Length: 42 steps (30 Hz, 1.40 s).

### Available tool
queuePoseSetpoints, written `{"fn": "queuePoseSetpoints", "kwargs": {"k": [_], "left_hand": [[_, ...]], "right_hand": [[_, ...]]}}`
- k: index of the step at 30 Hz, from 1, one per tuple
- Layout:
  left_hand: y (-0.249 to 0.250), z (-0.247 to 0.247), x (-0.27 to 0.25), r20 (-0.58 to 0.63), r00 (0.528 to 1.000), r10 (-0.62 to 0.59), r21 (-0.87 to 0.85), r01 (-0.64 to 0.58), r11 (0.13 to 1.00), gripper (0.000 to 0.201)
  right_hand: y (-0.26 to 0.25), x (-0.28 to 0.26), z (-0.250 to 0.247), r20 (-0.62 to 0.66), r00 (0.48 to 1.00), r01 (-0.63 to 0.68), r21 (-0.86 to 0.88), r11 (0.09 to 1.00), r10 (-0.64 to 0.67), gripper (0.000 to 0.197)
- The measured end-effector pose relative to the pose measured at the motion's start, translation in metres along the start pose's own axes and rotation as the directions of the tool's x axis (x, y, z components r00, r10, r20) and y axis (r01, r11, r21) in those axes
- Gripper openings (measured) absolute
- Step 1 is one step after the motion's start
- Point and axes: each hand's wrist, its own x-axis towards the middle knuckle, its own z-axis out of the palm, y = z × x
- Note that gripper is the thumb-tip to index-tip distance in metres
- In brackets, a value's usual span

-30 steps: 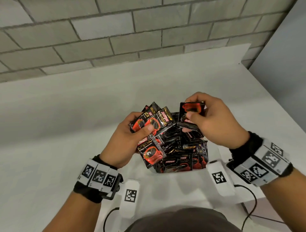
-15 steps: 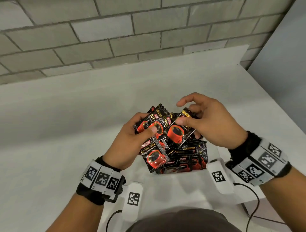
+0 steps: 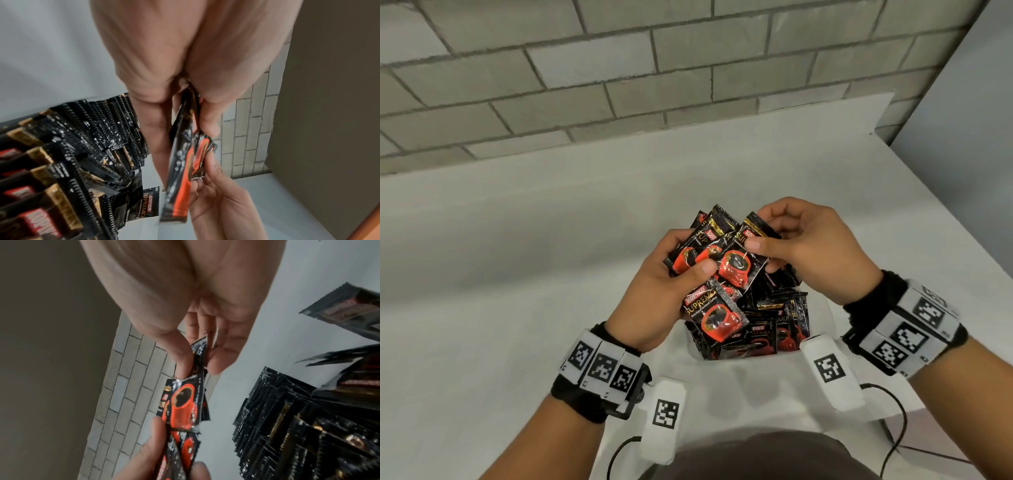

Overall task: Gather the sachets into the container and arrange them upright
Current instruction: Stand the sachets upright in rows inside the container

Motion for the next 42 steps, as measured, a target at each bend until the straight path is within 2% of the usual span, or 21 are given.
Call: {"fn": "queuePoseSetpoints", "kwargs": {"k": [3, 6, 10, 12, 14, 16, 18, 19, 22, 24, 27, 28, 30, 33, 36, 38, 42], "left_hand": [[0.003, -0.003, -0.001, -0.007, 1.000, 0.005, 0.007, -0.005, 1.000, 0.049], [0.010, -0.010, -0.002, -0.041, 0.999, 0.024, 0.044, -0.023, 0.999, 0.048], [0.019, -0.029, -0.006, -0.103, 0.992, 0.067, 0.104, -0.057, 0.993, 0.048], [0.021, -0.039, -0.010, -0.119, 0.988, 0.097, 0.133, -0.081, 0.988, 0.055], [0.022, -0.047, -0.015, -0.109, 0.985, 0.131, 0.139, -0.115, 0.984, 0.067], [0.022, -0.052, -0.019, -0.098, 0.987, 0.126, 0.156, -0.110, 0.982, 0.080], [0.023, -0.055, -0.023, -0.088, 0.990, 0.110, 0.244, -0.085, 0.966, 0.079], [0.024, -0.057, -0.026, -0.078, 0.992, 0.095, 0.310, -0.067, 0.948, 0.072], [0.027, -0.061, -0.036, 0.048, 0.999, 0.014, 0.485, -0.035, 0.874, 0.035], [0.029, -0.060, -0.044, 0.181, 0.982, -0.047, 0.539, -0.059, 0.840, 0.022], [0.029, -0.054, -0.050, 0.318, 0.946, -0.065, 0.655, -0.169, 0.736, 0.015], [0.028, -0.050, -0.050, 0.349, 0.933, -0.091, 0.664, -0.177, 0.727, 0.015], [0.022, -0.043, -0.050, 0.435, 0.887, -0.153, 0.684, -0.215, 0.698, 0.026], [0.005, -0.034, -0.047, 0.575, 0.807, -0.131, 0.746, -0.452, 0.490, 0.032], [-0.007, -0.025, -0.044, 0.587, 0.796, -0.149, 0.785, -0.514, 0.345, 0.027], [-0.012, -0.021, -0.042, 0.560, 0.809, -0.179, 0.819, -0.508, 0.268, 0.031], [-0.015, -0.017, -0.037, 0.488, 0.853, -0.182, 0.870, -0.460, 0.179, 0.038]], "right_hand": [[-0.002, 0.000, -0.004, -0.029, 0.999, 0.024, -0.054, 0.998, -0.025, 0.032], [-0.003, 0.000, -0.011, -0.010, 1.000, 0.018, -0.097, 0.995, -0.019, 0.019], [-0.008, -0.003, -0.029, -0.039, 0.999, 0.027, 0.037, 0.999, -0.026, 0.023], [-0.010, -0.008, -0.039, -0.032, 0.999, 0.031, 0.034, 0.999, -0.030, 0.023], [-0.007, -0.015, -0.047, 0.044, 0.999, 0.031, -0.058, 0.998, -0.028, 0.024], [-0.002, -0.024, -0.048, 0.166, 0.986, 0.039, -0.286, 0.958, 0.010, 0.020], [0.003, -0.033, -0.045, 0.273, 0.958, 0.062, -0.481, 0.874, 0.083, 0.014], [0.007, -0.036, -0.041, 0.304, 0.946, 0.067, -0.518, 0.853, 0.110, 0.013], [0.020, -0.042, -0.028, 0.330, 0.937, 0.128, -0.627, 0.768, 0.113, 0.014], [0.031, -0.043, -0.018, 0.344, 0.935, 0.204, -0.710, 0.674, 0.080, 0.016], [0.045, -0.040, -0.008, 0.328, 0.937, 0.177, -0.741, 0.648, 0.119, 0.018], [0.047, -0.039, -0.005, 0.323, 0.938, 0.175, -0.756, 0.631, 0.126, 0.019], [0.048, -0.035, -0.001, 0.322, 0.938, 0.181, -0.775, 0.605, 0.131, 0.025], [0.047, -0.032, 0.002, 0.326, 0.937, 0.175, -0.753, 0.634, 0.128, 0.046], [0.048, -0.032, 0.002, 0.335, 0.937, 0.182, -0.716, 0.674, 0.103, 0.060], [0.050, -0.032, 0.000, 0.349, 0.932, 0.192, -0.704, 0.684, 0.097, 0.053], [0.052, -0.030, -0.006, 0.345, 0.931, 0.207, -0.765, 0.610, 0.117, 0.030]]}}
